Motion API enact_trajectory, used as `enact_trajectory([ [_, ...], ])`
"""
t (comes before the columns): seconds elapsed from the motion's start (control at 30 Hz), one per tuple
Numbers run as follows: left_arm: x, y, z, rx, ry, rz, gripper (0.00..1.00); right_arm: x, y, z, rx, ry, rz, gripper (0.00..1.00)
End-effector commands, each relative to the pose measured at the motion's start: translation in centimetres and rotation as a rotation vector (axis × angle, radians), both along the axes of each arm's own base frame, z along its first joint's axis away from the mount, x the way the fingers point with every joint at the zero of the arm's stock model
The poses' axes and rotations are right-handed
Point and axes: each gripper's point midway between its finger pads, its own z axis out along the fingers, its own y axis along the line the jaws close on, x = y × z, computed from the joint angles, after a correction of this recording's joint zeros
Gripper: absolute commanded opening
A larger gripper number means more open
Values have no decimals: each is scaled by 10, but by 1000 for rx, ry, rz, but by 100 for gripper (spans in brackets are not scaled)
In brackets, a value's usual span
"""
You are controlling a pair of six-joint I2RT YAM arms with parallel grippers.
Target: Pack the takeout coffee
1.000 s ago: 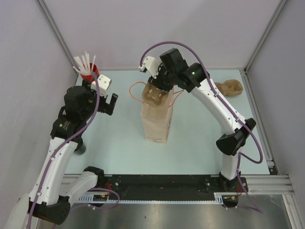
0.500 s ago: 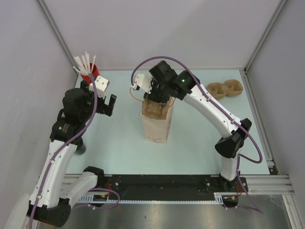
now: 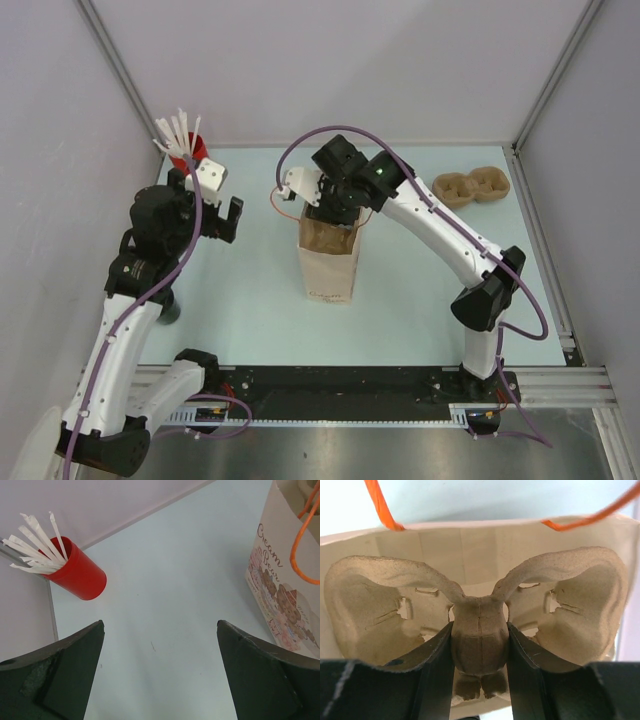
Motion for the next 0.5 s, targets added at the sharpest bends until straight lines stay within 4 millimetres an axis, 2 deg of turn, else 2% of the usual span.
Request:
enact_trajectory([
  [0.0,-2,-1,11,-44,-40,0,99,-12,2,-10,12,77,11,38],
  [0.33,-4,-3,19,-61,-62,-15,99,-15,8,-29,41,200,32,38],
  [0.47,-7,-17,31,-88,-73,-90,100,-17,7,-30,51,225,37,38],
])
